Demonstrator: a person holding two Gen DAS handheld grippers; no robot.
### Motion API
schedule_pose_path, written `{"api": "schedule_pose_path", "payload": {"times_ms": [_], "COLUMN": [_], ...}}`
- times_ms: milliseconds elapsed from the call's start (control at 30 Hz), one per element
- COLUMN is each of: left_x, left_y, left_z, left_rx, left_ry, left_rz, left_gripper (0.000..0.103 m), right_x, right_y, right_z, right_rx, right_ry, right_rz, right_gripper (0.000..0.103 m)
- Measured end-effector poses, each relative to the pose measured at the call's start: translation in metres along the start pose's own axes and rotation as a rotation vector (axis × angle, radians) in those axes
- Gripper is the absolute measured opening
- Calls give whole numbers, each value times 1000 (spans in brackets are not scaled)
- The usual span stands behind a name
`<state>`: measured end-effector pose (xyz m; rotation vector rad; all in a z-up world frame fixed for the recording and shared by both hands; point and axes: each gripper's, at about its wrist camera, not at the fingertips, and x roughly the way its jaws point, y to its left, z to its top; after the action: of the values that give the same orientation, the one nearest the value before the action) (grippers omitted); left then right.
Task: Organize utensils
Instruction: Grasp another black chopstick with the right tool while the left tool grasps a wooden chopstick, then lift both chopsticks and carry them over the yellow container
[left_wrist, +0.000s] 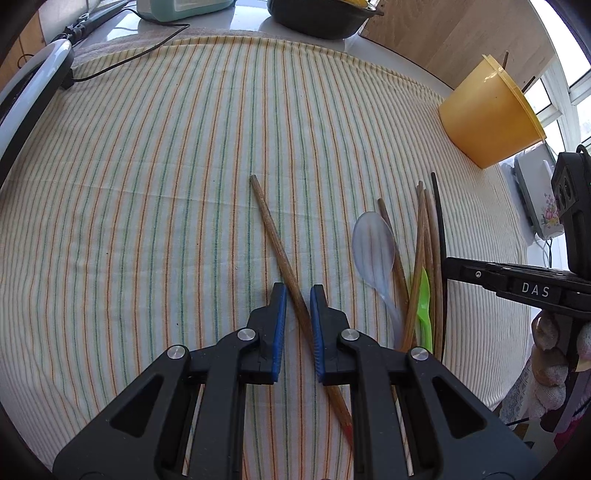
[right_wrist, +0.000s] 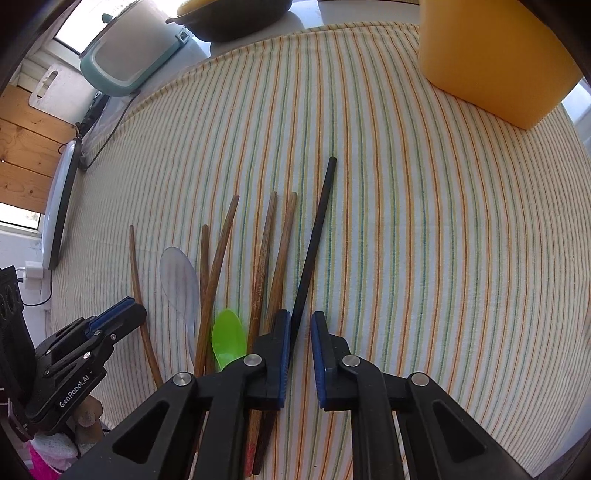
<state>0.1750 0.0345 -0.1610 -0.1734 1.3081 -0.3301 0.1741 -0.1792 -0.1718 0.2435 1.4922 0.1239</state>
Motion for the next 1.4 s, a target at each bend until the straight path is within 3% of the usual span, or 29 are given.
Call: {"api": "schedule_pose_path", "payload": {"times_ms": [400, 600, 733, 900, 1133, 1400], "left_x": [3, 6, 9, 0, -34, -64], "left_y": [3, -10, -23, -4, -5, -32], "left_z": [8, 11, 11, 4, -5, -3], "left_rx": [33, 45, 56, -147, -201, -109], "left_ry": [25, 51, 28, -7, -117, -192], "left_rz": [-17, 73, 148, 82, 36, 30], "left_gripper": [6, 6, 5, 4, 4, 4], "right_x": [1, 1, 1, 0, -36, -74], "right_y": [7, -4, -8, -14, -22, -39], "right_z": [8, 9, 9, 6, -8, -22], "right_rx": [-69, -115, -164, -190, -232, -215], "right_ry": [15, 37, 39, 34, -84, -210], "right_rz": [-79, -16, 36, 112, 149, 184], "right_gripper": [4, 5, 5, 4, 4, 3]}}
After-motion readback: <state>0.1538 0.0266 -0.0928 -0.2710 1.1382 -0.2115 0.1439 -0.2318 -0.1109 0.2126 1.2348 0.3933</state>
